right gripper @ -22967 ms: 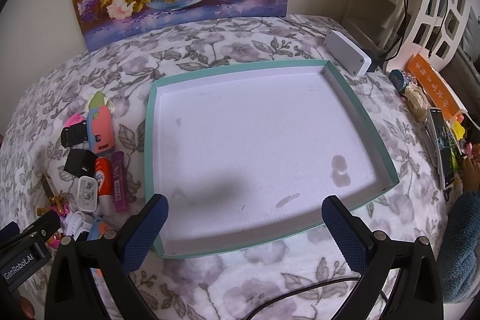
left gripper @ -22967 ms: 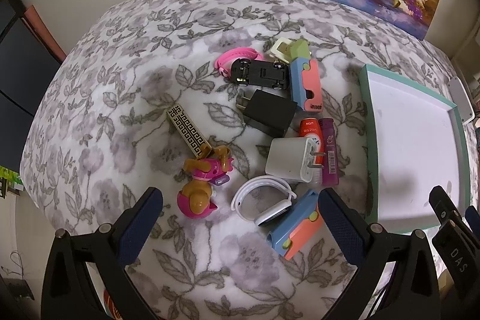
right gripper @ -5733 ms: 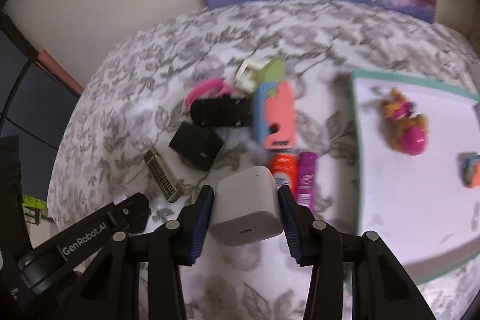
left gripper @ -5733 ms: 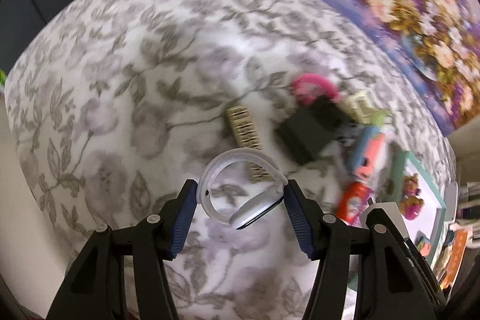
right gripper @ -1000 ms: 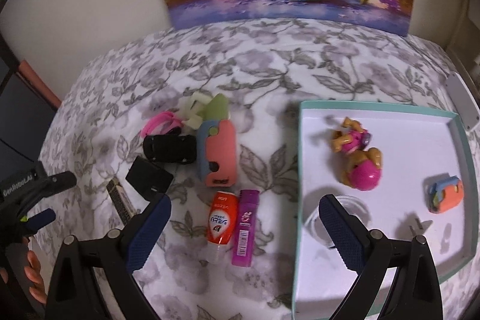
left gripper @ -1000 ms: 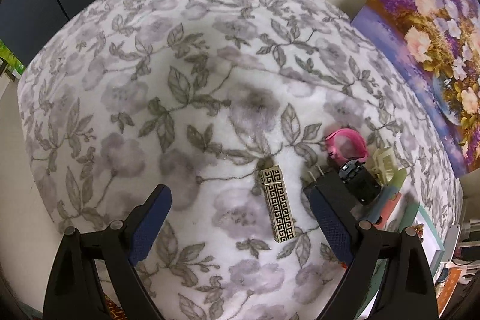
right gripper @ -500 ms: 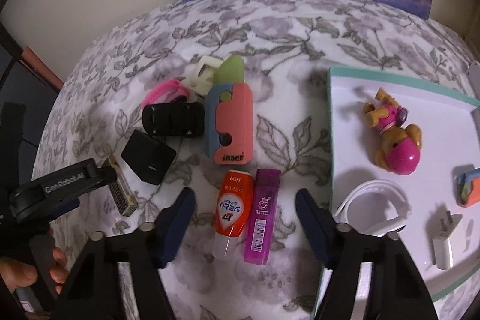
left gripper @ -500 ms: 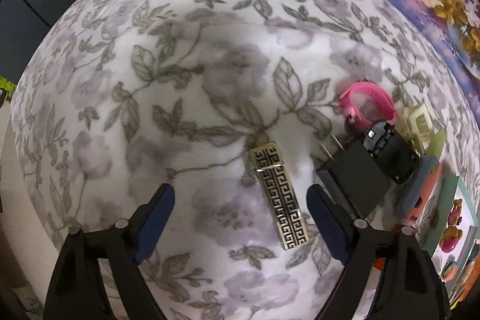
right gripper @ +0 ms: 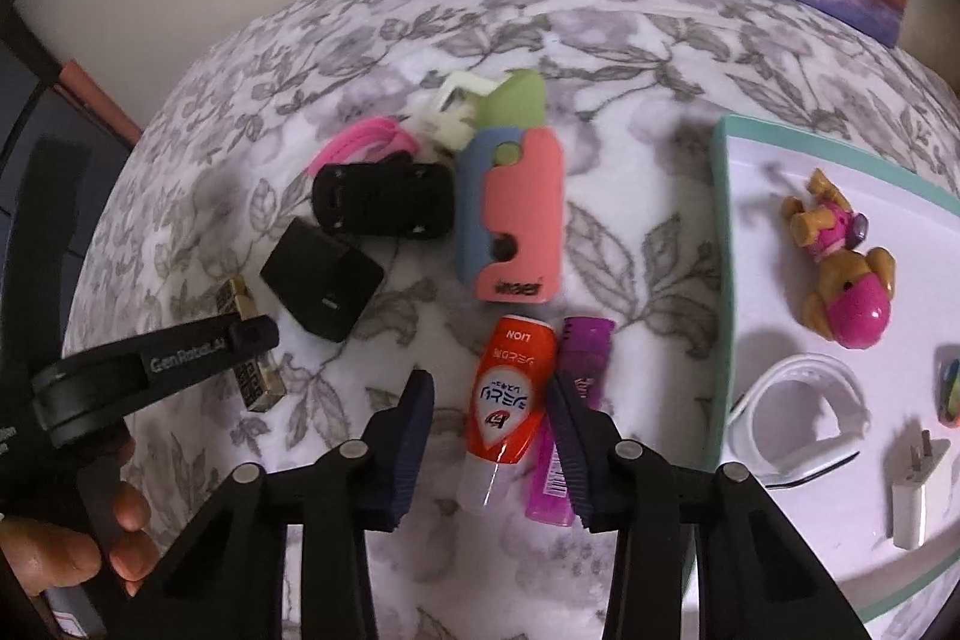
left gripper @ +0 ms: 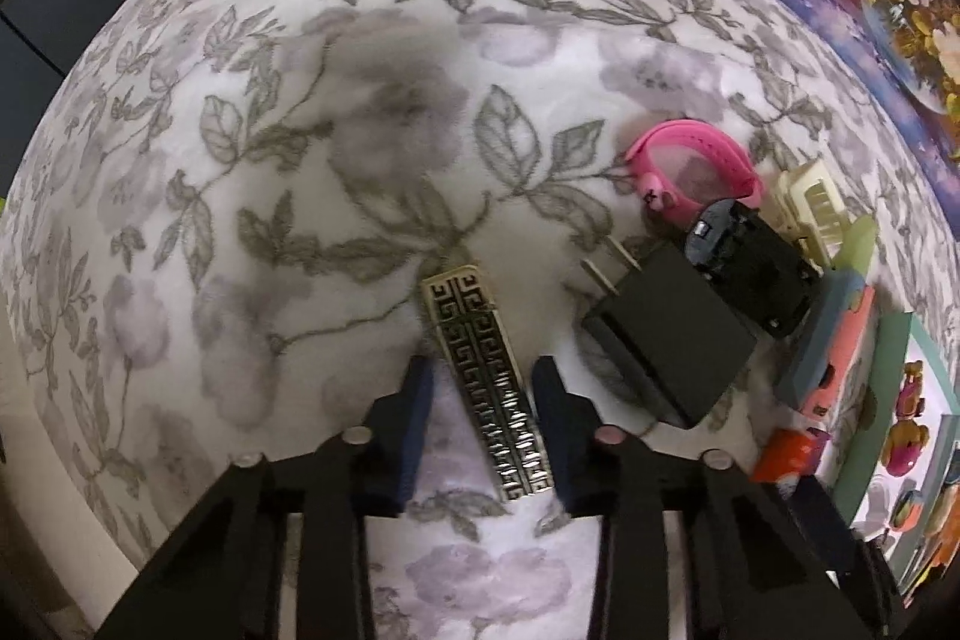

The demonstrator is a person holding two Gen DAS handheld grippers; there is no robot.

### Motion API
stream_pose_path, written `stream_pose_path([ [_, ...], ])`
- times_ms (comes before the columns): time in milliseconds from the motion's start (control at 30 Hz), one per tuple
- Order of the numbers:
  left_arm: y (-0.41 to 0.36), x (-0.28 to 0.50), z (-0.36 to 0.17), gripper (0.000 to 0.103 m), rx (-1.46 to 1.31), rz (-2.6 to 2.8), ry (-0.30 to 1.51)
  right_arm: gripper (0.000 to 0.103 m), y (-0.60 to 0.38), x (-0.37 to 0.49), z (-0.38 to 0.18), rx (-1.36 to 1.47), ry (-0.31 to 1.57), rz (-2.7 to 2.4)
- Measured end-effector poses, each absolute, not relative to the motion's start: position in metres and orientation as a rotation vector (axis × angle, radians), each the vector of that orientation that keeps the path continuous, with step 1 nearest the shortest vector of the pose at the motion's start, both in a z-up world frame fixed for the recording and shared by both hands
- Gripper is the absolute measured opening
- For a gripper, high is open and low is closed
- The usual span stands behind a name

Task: Organize rigid objects
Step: 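Grasp the gold-black patterned bar with the left gripper while the right grasps the red-white bottle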

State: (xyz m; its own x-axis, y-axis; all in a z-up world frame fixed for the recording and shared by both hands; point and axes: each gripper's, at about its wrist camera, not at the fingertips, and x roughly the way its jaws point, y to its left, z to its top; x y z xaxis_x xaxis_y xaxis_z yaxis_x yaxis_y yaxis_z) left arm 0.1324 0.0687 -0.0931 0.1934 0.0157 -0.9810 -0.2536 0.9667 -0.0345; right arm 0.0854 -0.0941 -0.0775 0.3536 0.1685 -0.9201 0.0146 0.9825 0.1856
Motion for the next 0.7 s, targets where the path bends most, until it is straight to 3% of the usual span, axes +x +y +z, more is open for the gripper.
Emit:
stream_pose_path([
  [433, 0.053, 0.135, -0.09, 0.028, -0.15, 0.181, 1.362, 0.031, -0.073, 0.087, -0.094, 0.066, 1.24, 0.105],
  [700, 0.059, 0.13, -0.088, 0.022, -0.162, 0.175, 1.366, 0.03, -0.071, 0.086, -0.094, 0.049, 1.231, 0.098],
])
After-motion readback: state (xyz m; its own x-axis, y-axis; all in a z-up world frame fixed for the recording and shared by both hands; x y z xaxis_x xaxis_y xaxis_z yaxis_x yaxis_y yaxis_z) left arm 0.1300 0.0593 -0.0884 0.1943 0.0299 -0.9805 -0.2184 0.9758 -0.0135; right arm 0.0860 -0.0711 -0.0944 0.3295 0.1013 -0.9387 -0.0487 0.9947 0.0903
